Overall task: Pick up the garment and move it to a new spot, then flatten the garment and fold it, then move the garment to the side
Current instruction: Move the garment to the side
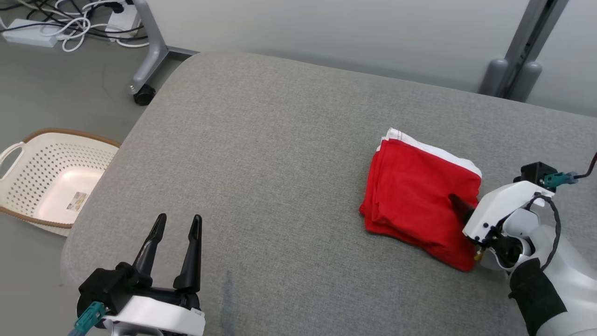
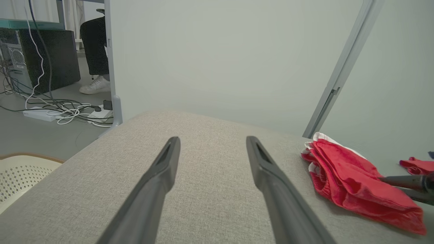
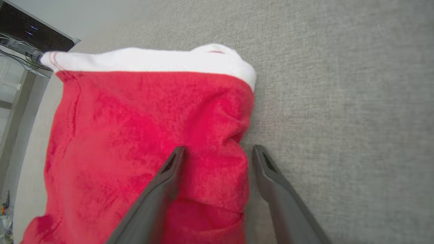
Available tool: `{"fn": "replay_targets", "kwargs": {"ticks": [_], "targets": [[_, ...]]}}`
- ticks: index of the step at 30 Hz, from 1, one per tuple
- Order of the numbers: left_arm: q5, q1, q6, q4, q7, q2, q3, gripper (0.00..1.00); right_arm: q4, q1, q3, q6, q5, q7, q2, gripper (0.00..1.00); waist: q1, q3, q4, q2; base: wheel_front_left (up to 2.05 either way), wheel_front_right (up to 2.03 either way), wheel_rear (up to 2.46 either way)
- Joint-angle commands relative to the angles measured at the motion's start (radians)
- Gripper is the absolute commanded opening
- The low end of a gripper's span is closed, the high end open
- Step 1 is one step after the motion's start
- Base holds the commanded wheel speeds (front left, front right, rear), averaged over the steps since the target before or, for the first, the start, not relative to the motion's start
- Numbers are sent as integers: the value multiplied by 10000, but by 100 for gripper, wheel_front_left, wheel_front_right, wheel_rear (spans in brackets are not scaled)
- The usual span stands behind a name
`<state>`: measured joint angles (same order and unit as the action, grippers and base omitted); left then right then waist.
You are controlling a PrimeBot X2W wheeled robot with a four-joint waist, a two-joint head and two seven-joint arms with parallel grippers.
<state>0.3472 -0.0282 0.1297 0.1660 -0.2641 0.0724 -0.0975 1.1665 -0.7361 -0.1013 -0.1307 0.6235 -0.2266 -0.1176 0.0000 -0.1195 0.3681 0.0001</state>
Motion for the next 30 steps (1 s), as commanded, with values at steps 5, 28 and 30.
{"fn": "replay_targets", "kwargs": {"ticks": [5,28,30], "targets": [[48,-162,16,17,3,57,60,100,168,-123,18,-1,369,-33,172,0,0,-49,103,-1,0,0,0],[97,-421,15,-353,4,346,-357,100,-2364,-1008,-2475,-1,221,1578,-1578,0,0,-829,-2498,-1,0,0,0],[117,-532,15,-492,3,408,-396,100,-2412,-1243,-2551,-1,152,1584,-1865,0,0,-1024,-2706,-1,0,0,0]]}}
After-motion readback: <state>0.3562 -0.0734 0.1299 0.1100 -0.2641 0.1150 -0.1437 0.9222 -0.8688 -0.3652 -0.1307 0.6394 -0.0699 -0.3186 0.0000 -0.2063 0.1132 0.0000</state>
